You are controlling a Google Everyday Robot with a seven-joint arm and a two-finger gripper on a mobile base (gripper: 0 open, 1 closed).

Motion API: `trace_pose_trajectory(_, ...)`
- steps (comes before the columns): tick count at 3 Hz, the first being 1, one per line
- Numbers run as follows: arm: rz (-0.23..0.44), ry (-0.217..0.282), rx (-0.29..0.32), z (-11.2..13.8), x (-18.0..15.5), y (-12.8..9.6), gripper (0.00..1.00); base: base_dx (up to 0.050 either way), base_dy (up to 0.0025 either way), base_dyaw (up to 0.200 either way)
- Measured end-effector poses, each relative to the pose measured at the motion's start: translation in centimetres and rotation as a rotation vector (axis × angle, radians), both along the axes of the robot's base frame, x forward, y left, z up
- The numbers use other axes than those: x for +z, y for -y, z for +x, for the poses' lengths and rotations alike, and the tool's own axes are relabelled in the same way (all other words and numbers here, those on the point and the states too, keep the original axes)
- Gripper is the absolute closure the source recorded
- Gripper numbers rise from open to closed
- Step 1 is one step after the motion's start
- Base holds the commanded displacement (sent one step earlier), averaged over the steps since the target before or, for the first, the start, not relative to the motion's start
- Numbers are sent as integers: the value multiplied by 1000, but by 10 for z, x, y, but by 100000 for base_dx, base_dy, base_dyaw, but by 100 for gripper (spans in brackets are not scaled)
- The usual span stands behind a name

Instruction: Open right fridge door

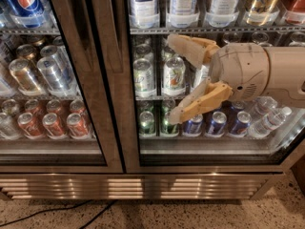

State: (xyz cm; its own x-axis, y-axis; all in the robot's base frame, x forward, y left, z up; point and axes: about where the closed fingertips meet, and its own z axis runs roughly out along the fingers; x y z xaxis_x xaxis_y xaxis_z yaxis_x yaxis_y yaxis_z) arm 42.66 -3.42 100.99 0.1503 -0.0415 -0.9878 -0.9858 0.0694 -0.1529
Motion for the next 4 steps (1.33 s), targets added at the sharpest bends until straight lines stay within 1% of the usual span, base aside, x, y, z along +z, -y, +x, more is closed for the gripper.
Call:
trace_pose_trajectory(2, 0, 0, 0, 0, 0, 0, 0, -5, 7, 19926)
trace_pose_trajectory(3, 0, 0, 0, 0, 0, 0, 0, 0, 0, 0)
trace_pose_trajectory(4, 0, 0, 0, 0, 0, 0, 19, 0, 0, 0)
